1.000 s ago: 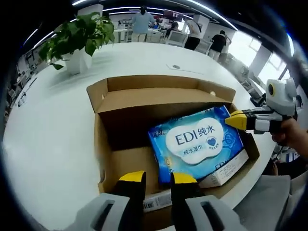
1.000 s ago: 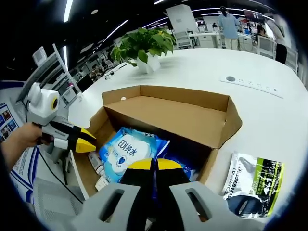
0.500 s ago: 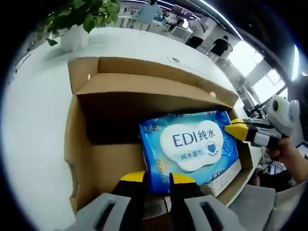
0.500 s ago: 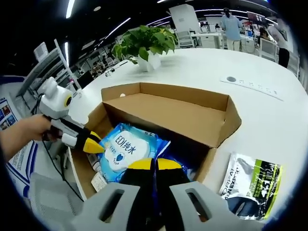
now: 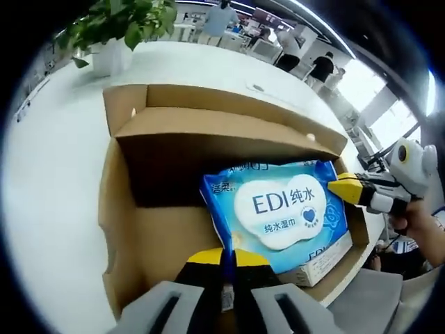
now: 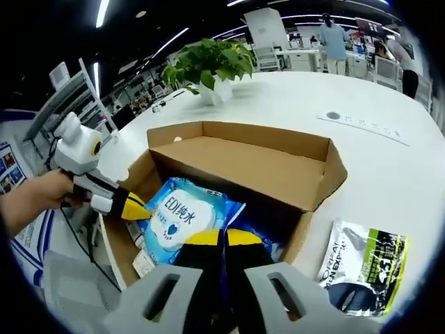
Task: Operate the shoe box by opening the lid, removing the specified soft item, and placing it in the target area until the item is outside and the box remains undamaged.
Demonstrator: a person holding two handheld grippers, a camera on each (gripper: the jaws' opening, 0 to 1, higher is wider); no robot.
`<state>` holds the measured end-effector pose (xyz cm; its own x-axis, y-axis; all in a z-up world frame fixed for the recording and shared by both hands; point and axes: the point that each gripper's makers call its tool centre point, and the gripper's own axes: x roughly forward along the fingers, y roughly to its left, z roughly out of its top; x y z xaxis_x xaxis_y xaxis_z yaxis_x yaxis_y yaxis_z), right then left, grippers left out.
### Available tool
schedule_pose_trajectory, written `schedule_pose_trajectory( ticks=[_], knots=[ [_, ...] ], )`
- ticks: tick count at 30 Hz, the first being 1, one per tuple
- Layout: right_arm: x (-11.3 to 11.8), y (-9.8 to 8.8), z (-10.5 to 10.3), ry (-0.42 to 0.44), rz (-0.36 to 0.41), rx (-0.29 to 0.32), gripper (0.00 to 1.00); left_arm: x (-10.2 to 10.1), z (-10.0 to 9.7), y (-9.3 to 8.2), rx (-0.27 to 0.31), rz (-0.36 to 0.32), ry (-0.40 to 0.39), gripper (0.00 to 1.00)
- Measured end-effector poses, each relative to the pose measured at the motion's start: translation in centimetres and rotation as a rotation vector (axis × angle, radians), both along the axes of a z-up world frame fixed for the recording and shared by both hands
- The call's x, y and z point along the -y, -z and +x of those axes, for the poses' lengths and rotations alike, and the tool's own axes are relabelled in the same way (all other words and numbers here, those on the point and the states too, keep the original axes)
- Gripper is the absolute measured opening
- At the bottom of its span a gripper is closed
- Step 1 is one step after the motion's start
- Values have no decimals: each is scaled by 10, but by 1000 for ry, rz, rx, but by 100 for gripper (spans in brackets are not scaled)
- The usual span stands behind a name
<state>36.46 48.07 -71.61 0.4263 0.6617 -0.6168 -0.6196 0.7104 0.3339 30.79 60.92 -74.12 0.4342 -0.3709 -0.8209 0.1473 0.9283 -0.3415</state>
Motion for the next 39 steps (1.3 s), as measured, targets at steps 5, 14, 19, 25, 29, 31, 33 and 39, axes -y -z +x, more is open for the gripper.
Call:
schedule_pose_trajectory(
  ticks=[5, 14, 19, 25, 29, 31, 33, 39],
  knots=[
    [-1, -8, -1, 7, 26, 2, 0, -1, -4, -9, 27, 2, 1, 1],
    [-2, -28, -4, 17, 82, -10, 0, -3, -10, -31, 72, -10, -13, 1],
    [-2, -39, -5, 21, 105, -6, 0, -3, -11, -44, 98, -20, -21, 1],
    [3, -56, -6, 29, 137, 2, 0, 1, -12, -59, 127, -27, -10, 0],
    [9, -66, -4, 43, 153, 7, 0, 8, -10, -70, 148, -38, -4, 0],
    [12, -70, -3, 49, 160, 12, 0, 12, -8, -74, 153, -47, 1, 0],
    [20, -75, -3, 60, 165, 13, 0, 16, -7, -78, 161, -53, 8, 0],
    [42, -87, 1, 98, 181, 26, 0, 36, -1, -92, 189, -76, 31, 0]
  ],
)
